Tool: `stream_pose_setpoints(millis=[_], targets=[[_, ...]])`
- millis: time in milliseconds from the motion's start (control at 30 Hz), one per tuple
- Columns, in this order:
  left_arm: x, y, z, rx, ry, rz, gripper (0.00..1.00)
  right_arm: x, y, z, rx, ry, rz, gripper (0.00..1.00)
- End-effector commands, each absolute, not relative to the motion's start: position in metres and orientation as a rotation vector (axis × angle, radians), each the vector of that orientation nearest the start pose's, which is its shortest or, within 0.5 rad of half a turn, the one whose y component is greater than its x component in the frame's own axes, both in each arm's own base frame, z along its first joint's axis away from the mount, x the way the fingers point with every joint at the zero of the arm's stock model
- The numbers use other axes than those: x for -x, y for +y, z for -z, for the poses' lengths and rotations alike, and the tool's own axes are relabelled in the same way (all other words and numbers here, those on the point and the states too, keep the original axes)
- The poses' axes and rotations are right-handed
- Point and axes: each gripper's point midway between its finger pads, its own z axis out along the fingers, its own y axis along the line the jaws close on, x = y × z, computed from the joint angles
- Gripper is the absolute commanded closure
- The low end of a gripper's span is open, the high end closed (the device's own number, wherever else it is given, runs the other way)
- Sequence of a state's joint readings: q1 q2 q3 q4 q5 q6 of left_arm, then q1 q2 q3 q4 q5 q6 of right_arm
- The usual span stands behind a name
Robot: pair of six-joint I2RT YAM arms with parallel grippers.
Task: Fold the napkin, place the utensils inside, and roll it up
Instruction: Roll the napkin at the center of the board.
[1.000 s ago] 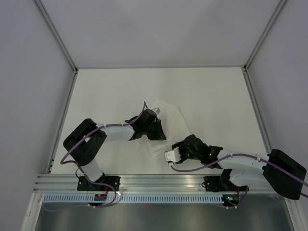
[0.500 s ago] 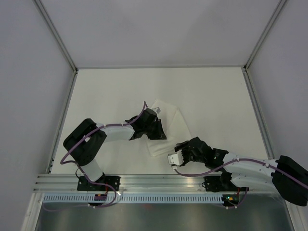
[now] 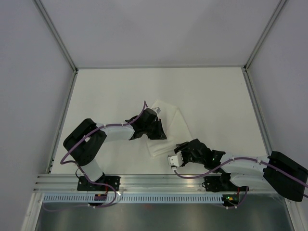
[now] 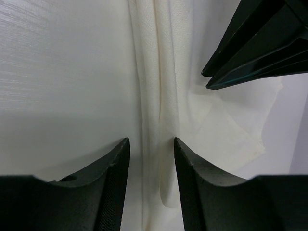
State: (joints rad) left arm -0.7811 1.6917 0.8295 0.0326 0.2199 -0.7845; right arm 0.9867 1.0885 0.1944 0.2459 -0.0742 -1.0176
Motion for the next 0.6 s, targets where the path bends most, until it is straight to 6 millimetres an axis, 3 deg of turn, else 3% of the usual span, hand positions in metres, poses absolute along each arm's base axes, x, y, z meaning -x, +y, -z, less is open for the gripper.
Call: stream_pose_setpoints(millis=[0, 233, 367, 567], targets=[[-0.237, -0.334, -0.046, -0.111, 2.586, 0.968, 0.77, -0.177, 0.230, -0.032, 1.854, 1.136, -0.060, 0.52], [-0.237, -0.334, -0.042, -0.120, 2.591, 0.970, 0.77, -0.173, 0.237, -0.045, 1.854, 1.105, -0.107, 0.48], [-0.236, -0.335, -0.040, -0.124, 2.584, 0.980, 0.77, -0.153, 0.245, -0.041, 1.927, 1.176, -0.285, 0.45], [-0.235, -0.335, -0.037, -0.130, 2.577, 1.000, 0.77, -0.163, 0.244, -0.040, 1.900, 1.165, -0.215, 0.43]])
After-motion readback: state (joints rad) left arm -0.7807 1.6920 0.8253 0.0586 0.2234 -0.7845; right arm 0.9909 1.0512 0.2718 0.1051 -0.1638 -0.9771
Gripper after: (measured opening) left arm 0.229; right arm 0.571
